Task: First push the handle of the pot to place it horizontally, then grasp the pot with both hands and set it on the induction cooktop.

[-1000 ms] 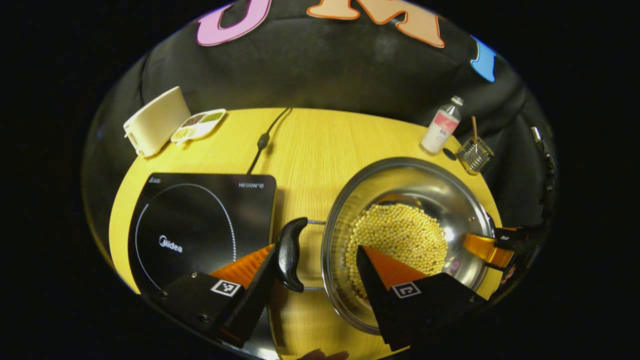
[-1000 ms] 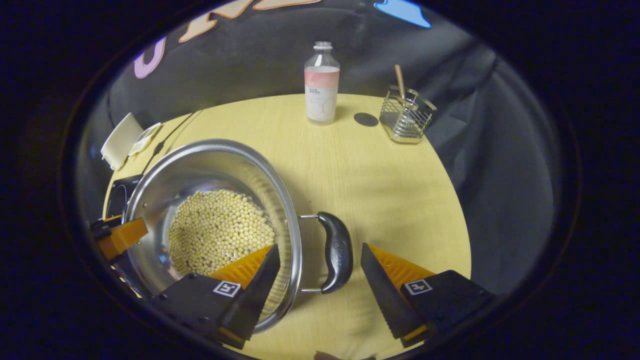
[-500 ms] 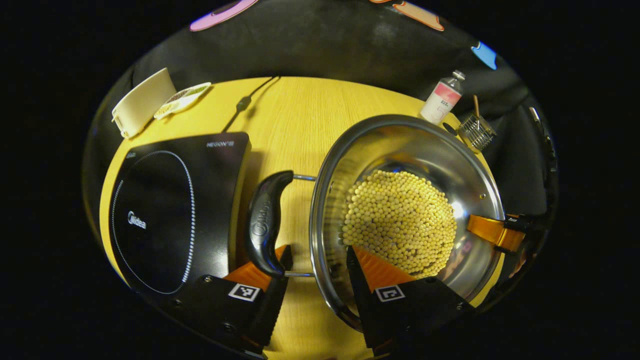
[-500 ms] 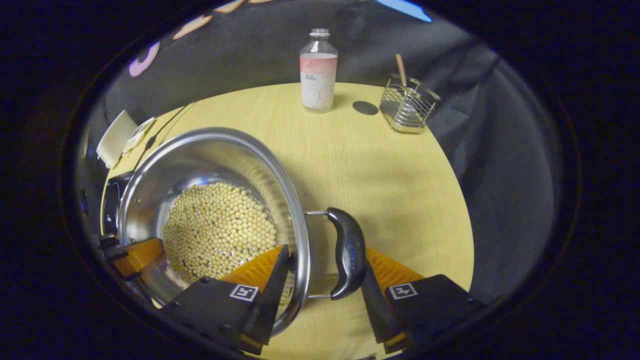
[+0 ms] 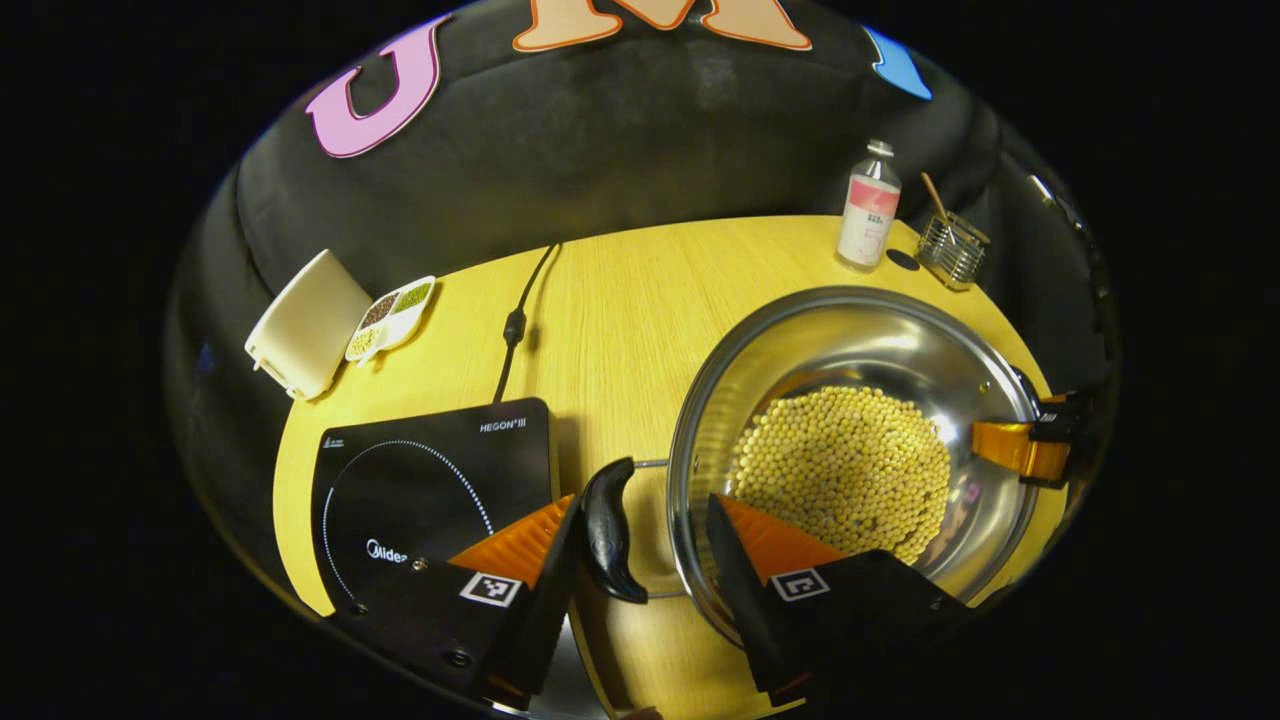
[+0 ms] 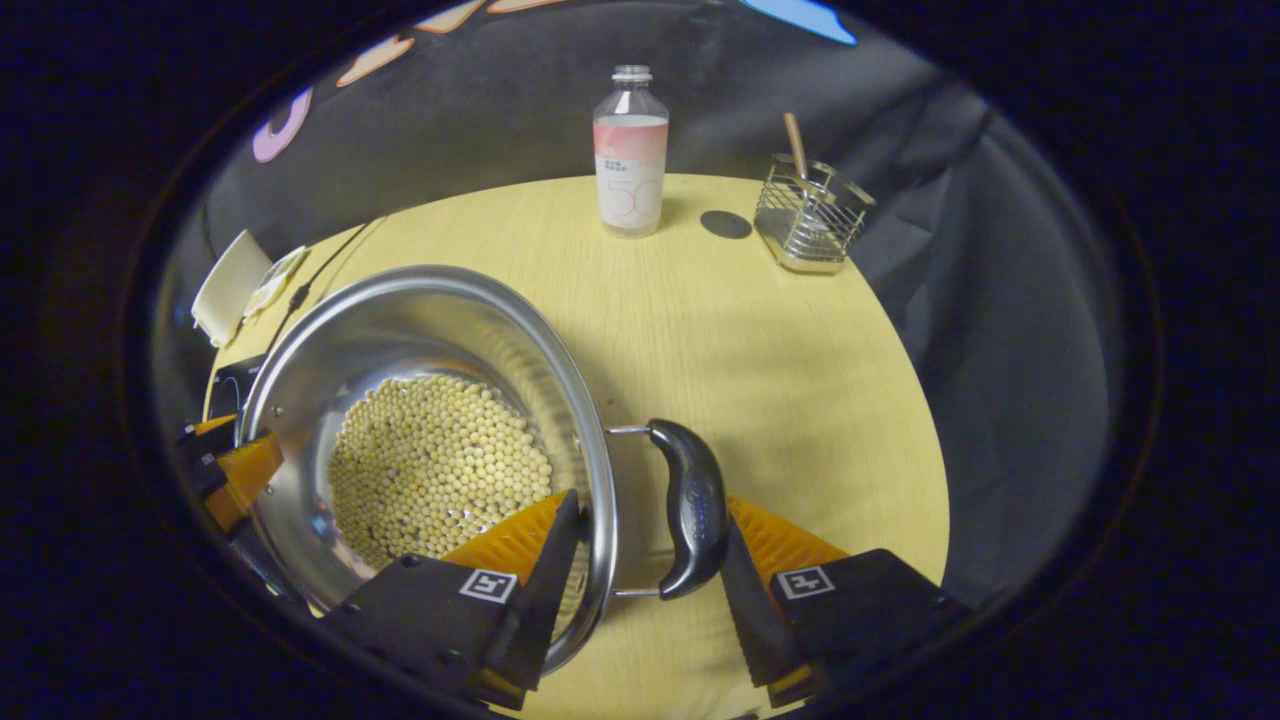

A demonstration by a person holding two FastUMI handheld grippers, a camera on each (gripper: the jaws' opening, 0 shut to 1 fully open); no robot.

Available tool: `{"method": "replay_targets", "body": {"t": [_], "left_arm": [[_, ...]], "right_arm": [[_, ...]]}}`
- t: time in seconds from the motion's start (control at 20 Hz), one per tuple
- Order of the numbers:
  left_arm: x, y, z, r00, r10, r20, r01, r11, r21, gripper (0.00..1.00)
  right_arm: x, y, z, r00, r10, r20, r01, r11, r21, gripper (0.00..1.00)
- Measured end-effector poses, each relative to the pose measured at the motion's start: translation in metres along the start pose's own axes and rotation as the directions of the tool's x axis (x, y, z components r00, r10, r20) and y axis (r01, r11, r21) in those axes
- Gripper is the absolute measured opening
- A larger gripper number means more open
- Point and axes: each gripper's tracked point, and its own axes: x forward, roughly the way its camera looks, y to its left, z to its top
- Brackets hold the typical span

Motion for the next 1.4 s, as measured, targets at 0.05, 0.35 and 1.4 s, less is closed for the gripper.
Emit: {"method": "replay_targets", "body": {"t": [0.05, 0.35, 1.4], "left_arm": [[0.002, 0.003, -0.005, 1.000, 0.004, -0.024, -0.004, 1.000, -0.007, 0.77], [0.009, 0.004, -0.010, 0.995, -0.051, -0.084, 0.041, 0.992, -0.123, 0.67], [-0.116, 0.057, -0.027, 0.999, -0.037, -0.019, 0.031, 0.971, -0.237, 0.58]], "right_arm": [[0.000, 0.000, 0.000, 1.000, -0.002, -0.003, 0.002, 1.000, 0.000, 0.73], [-0.007, 0.004, 0.006, 1.000, 0.026, 0.008, -0.026, 0.999, 0.047, 0.64], [-0.012, -0.003, 0.023, 0.985, 0.134, 0.105, -0.136, 0.991, 0.014, 0.52]]}}
